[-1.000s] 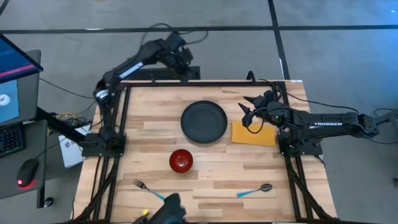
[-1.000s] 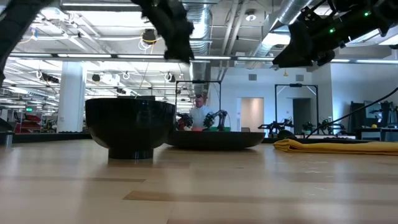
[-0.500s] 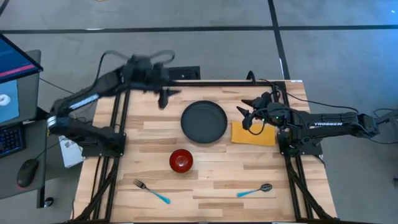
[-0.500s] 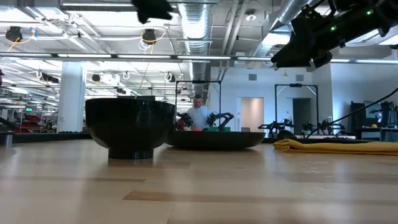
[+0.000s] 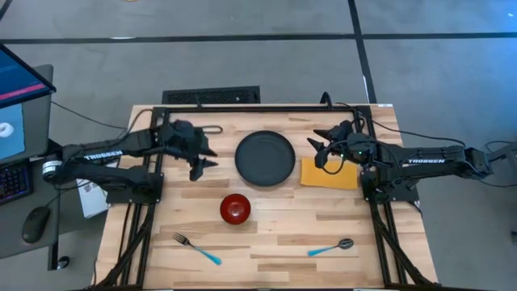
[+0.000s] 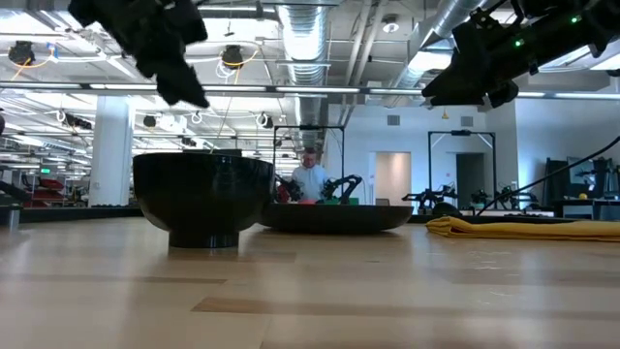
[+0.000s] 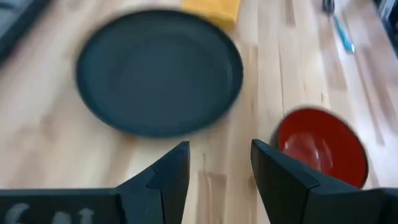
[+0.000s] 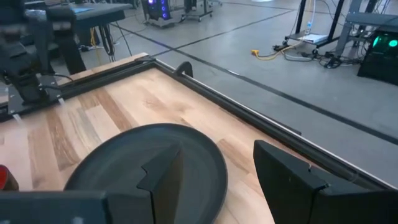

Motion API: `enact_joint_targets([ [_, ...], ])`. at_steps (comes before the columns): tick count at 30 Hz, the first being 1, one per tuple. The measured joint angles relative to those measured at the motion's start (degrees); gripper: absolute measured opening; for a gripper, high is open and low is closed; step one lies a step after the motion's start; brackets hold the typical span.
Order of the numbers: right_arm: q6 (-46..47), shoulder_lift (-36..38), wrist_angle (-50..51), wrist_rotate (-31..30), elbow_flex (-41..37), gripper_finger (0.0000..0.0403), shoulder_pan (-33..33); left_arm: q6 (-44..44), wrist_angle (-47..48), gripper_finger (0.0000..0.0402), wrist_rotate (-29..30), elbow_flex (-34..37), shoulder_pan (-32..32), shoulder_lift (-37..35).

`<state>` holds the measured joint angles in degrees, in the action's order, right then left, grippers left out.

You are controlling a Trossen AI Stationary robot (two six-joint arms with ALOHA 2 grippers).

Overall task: Set table place
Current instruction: Put the red bowl on the black plate

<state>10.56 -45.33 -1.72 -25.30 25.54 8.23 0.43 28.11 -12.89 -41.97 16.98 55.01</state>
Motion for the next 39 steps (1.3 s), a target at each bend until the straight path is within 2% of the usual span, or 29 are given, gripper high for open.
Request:
enact_joint_targets([
  [7,0.0,0.0,0.0,-0.2,0.0,0.0221,0.1,-2.9,-0.3,0.0160,-0.5,1.6,-10.0,6.8],
  [14,0.1,0.0,-0.1,-0.2,0.0,0.0221,0.1,-11.1,-0.5,0.0160,7.1,-1.7,-18.4,14.3],
  [20,0.1,0.0,0.0,-0.2,0.0,0.0221,0.0,-21.3,-0.5,0.0160,8.3,-5.6,-19.1,21.4],
  [23,0.0,0.0,0.9,-0.2,0.0,0.0221,-0.4,-21.7,-0.3,0.0160,8.2,-8.1,-19.5,25.5],
  [33,0.0,0.0,6.0,-0.2,0.0,0.0221,-0.3,-20.5,11.1,0.0160,9.3,-20.0,-20.4,36.9],
  [39,0.0,-0.1,6.4,-0.2,0.0,0.0221,-0.3,-19.7,12.1,0.0160,9.3,-21.9,-20.5,39.9],
])
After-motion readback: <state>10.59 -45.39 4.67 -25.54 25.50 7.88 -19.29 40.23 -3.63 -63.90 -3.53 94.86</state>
